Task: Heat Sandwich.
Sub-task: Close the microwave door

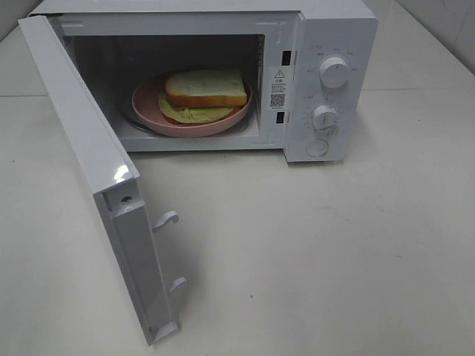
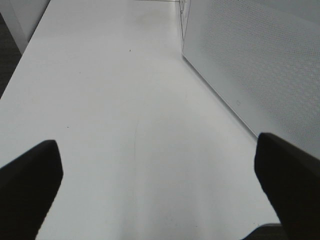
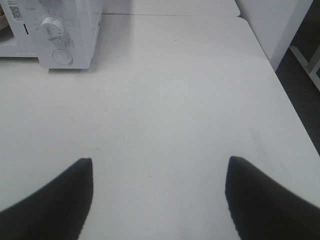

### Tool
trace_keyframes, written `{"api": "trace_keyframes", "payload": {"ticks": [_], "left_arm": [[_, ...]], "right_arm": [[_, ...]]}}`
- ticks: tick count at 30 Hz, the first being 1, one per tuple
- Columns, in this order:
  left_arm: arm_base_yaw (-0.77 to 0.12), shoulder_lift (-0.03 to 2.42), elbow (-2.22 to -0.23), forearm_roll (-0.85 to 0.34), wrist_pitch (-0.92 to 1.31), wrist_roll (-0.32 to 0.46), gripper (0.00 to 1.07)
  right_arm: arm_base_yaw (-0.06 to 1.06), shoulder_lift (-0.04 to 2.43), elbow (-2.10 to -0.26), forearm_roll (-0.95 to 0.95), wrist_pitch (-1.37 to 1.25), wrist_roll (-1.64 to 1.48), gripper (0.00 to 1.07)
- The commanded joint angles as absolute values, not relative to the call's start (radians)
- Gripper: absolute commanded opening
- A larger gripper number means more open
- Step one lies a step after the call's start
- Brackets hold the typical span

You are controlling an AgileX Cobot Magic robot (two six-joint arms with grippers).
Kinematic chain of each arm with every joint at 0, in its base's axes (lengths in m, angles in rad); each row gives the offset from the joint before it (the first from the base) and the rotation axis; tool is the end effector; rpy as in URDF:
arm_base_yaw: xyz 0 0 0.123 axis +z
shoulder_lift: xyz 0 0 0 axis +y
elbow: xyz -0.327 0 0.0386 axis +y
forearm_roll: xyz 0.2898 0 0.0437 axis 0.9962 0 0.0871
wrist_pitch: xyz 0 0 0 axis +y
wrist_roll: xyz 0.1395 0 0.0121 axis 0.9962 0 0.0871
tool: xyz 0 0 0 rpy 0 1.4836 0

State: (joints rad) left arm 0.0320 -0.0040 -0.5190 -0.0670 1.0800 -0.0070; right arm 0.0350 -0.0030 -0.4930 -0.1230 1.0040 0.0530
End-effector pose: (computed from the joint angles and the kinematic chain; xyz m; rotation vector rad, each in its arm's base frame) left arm 0.0270 -0.0074 0.2797 -0.0350 2.0391 -0.0644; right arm 0.0347 -0.0133 0.2804 0.0191 1.9868 -0.0890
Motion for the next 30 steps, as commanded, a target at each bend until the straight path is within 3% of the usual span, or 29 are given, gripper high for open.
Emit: {"api": "trace_keyframes", "payload": {"ticks": [1,15,23,26,29,30], "left_arm": [[0.037,-0.020,-0.518,-0.069,1.071,-0.007,1.00],[0.037,-0.019,-0.518,-0.090,1.068,-0.010,1.00],[0.037,0.081,-0.550,-0.095,0.959,-0.007,0.99],[0.037,0.136,-0.550,-0.095,0.941,-0.007,0.95],[0.037,0.223,-0.550,-0.095,0.902,-0.007,0.78],[0.037,0.223,-0.550,-0.095,0.902,-0.007,0.78]], "right_arm": [[0.026,-0.032,-0.494,-0.121,0.995,0.054,0.71],[0.026,-0.032,-0.494,-0.121,0.995,0.054,0.71],[0.026,-0.032,-0.494,-0.121,0.995,0.054,0.71],[0.026,-0.032,-0.494,-0.121,0.995,0.054,0.71],[0.026,-0.032,-0.494,-0.121,0.995,0.054,0.71],[0.026,-0.032,-0.494,-0.121,0.995,0.054,0.71]]}}
